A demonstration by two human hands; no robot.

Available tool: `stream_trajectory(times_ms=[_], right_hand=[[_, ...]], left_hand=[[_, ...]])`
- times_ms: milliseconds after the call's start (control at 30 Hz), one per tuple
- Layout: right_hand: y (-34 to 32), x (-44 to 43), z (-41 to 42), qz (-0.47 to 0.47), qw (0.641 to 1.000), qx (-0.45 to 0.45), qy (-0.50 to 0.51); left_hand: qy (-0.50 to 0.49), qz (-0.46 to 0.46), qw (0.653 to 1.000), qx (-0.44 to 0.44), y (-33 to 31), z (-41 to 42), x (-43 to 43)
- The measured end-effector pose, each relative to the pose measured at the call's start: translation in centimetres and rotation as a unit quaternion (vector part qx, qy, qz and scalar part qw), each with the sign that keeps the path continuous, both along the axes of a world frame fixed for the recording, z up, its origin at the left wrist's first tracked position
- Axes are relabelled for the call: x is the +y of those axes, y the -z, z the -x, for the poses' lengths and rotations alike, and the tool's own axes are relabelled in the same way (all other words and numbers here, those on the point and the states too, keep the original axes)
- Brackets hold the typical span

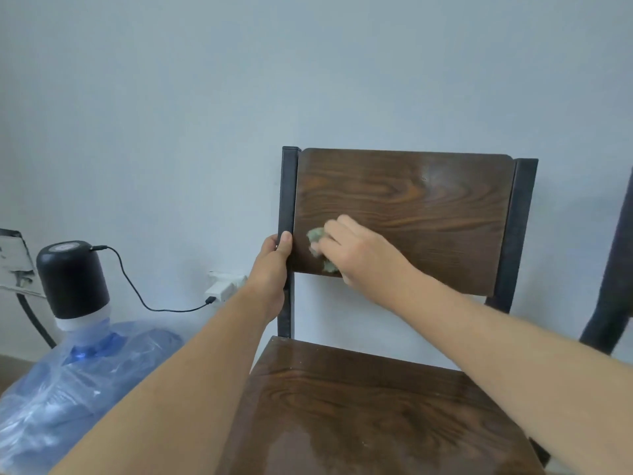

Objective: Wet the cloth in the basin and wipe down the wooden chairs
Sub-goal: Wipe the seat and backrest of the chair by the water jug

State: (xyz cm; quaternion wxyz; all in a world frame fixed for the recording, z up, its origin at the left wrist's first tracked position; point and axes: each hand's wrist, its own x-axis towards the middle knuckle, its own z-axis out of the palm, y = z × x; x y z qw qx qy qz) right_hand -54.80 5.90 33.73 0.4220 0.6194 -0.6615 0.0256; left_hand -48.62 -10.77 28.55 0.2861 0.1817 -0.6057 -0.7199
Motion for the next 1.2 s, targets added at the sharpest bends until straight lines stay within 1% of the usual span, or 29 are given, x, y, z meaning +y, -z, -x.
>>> stream_trajectory(times_ms=[67, 133, 167, 200, 233, 300, 333, 400, 433, 467, 500, 533, 600, 633, 667, 700, 733, 767, 833, 867, 900, 933, 1000, 1033, 1067, 1100, 1200], right_hand=[[2.3, 4.9, 0.6, -0.061, 0.998, 0.015, 0.012], [2.7, 9.8, 2.2, -0.07, 0.996, 0.04, 0.035], [2.2, 11.9, 3.1, -0.046, 0.997, 0.041, 0.044], [1.3, 13.7, 4.0, 0.002, 0.998, 0.031, 0.061], [-0.1, 15.1, 4.9, 0.068, 0.994, 0.01, 0.088], [-3.2, 15.9, 6.3, 0.201, 0.968, -0.046, 0.145], [-4.5, 15.3, 6.7, 0.249, 0.954, -0.061, 0.155], [-6.1, 13.0, 6.7, 0.296, 0.942, -0.071, 0.143], [-6.3, 11.7, 6.4, 0.3, 0.942, -0.073, 0.131], [-5.9, 10.6, 6.1, 0.285, 0.949, -0.069, 0.115], [-4.8, 9.8, 5.5, 0.252, 0.961, -0.06, 0.095], [-3.2, 9.5, 5.0, 0.2, 0.976, -0.044, 0.072], [0.3, 10.3, 3.9, 0.055, 0.998, 0.001, 0.037], [1.4, 11.2, 3.6, -0.009, 0.999, 0.022, 0.033], [2.0, 12.2, 3.7, -0.047, 0.998, 0.036, 0.032], [1.9, 13.0, 4.0, -0.048, 0.998, 0.036, 0.032], [1.2, 13.5, 4.5, -0.013, 0.999, 0.026, 0.039], [0.1, 13.5, 4.9, 0.045, 0.997, 0.008, 0.055], [-2.2, 11.5, 5.2, 0.182, 0.977, -0.041, 0.099], [-2.8, 9.9, 4.8, 0.221, 0.966, -0.069, 0.113], [-2.7, 8.2, 4.1, 0.232, 0.962, -0.084, 0.116], [-2.1, 6.8, 3.2, 0.213, 0.968, -0.082, 0.105], [0.7, 5.3, 1.8, 0.108, 0.99, -0.045, 0.076], [2.1, 5.4, 1.2, 0.049, 0.996, -0.032, 0.073], [3.2, 5.9, 0.8, 0.01, 0.996, -0.036, 0.078], [4.0, 6.7, 0.6, -0.007, 0.995, -0.055, 0.082], [6.1, 9.5, 0.2, -0.018, 0.988, -0.131, 0.079]], left_hand=[[0.0, 0.0, 1.0, -0.001, -0.1, 0.1, 0.2], [0.0, -0.001, 1.0, 0.006, -0.1, 0.3, 0.3], [0.001, -0.002, 1.0, 0.01, -0.1, 0.3, 0.3], [0.0, 0.001, 1.0, 0.009, 0.0, 0.4, 0.3], [-0.002, 0.007, 1.0, 0.006, 0.1, 0.5, 0.3], [-0.005, 0.013, 1.0, 0.005, 0.2, 0.6, 0.4], [-0.007, 0.014, 1.0, 0.005, 0.3, 0.6, 0.3], [-0.008, 0.019, 1.0, 0.0, 0.2, 0.5, 0.3], [-0.011, 0.023, 1.0, -0.004, 0.2, 0.4, 0.4], [-0.015, 0.023, 1.0, -0.006, 0.3, 0.5, 0.2], [-0.018, 0.024, 1.0, -0.008, 0.3, 0.5, 0.2], [-0.02, 0.026, 0.999, -0.01, 0.3, 0.6, 0.2], [-0.022, 0.031, 0.999, -0.016, 0.2, 0.6, 0.4], [-0.023, 0.029, 0.999, -0.017, 0.1, 0.6, 0.6], [-0.023, 0.026, 0.999, -0.018, 0.1, 0.6, 0.7], [-0.022, 0.025, 0.999, -0.019, 0.0, 0.6, 0.9], [-0.022, 0.027, 0.999, -0.018, 0.0, 0.7, 0.9], [-0.022, 0.029, 0.999, -0.018, -0.1, 0.7, 0.9], [-0.024, 0.026, 0.999, -0.015, -0.1, 0.7, 0.6], [-0.024, 0.024, 0.999, -0.014, -0.2, 0.6, 0.5], [-0.021, 0.026, 0.999, -0.013, -0.3, 0.6, 0.6], [-0.02, 0.032, 0.999, -0.015, -0.5, 0.6, 0.6], [-0.021, 0.043, 0.999, -0.021, -1.0, 0.4, 0.9], [-0.023, 0.046, 0.998, -0.025, -1.1, 0.2, 1.0], [-0.022, 0.047, 0.998, -0.028, -1.2, 0.1, 1.2], [-0.022, 0.049, 0.998, -0.032, -1.1, -0.1, 1.3], [-0.025, 0.054, 0.998, -0.035, -0.8, -0.3, 1.4]])
